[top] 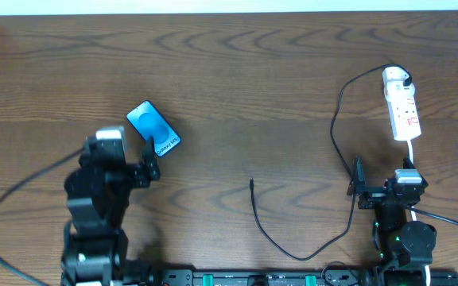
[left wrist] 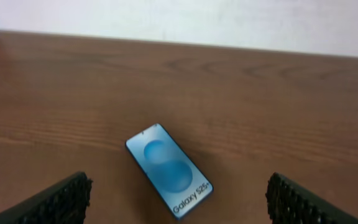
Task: Plug charger to phone and switch on socket
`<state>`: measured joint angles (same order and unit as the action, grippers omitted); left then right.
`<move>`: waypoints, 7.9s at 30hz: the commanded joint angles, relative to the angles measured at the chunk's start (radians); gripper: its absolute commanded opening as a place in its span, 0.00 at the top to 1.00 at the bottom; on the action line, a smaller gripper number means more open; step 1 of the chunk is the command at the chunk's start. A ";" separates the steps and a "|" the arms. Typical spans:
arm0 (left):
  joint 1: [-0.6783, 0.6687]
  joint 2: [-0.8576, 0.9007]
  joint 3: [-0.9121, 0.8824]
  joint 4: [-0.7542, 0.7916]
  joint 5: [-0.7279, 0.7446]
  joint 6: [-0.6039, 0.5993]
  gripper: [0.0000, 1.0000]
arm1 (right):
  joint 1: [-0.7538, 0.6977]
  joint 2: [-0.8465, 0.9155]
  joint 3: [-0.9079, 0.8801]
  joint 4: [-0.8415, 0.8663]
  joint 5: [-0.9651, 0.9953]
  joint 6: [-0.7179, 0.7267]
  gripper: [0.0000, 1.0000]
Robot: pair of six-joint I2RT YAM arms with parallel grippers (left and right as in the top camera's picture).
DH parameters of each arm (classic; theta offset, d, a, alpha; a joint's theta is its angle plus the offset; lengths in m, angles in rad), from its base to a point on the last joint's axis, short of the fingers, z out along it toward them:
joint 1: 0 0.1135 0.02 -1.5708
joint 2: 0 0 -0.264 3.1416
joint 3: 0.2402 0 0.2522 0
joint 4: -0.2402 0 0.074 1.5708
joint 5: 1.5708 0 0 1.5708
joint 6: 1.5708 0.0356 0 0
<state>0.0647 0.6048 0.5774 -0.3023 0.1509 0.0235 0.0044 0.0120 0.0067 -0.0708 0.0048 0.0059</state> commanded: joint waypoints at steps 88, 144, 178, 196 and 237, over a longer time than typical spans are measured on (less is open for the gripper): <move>0.024 1.547 1.145 -0.752 -0.026 -0.464 0.02 | 0.007 -0.006 -0.001 -0.004 0.011 -0.014 0.01; -0.018 1.274 0.704 -0.388 -0.027 -0.523 0.02 | 0.007 -0.006 -0.001 -0.004 0.011 -0.014 0.01; -0.013 1.279 0.702 -0.383 -0.093 -0.639 0.02 | 0.007 -0.006 -0.001 -0.004 0.011 -0.014 0.01; -0.013 1.283 0.651 -0.346 -0.092 -0.634 0.02 | 0.007 -0.006 -0.001 -0.004 0.011 -0.014 0.01; -0.016 1.342 0.651 -0.300 -0.092 -0.592 0.02 | 0.007 -0.006 -0.001 -0.004 0.011 -0.014 0.01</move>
<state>0.0452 1.9358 1.2327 -0.6044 0.0753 -0.5793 0.0044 0.0120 0.0067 -0.0708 0.0086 0.0059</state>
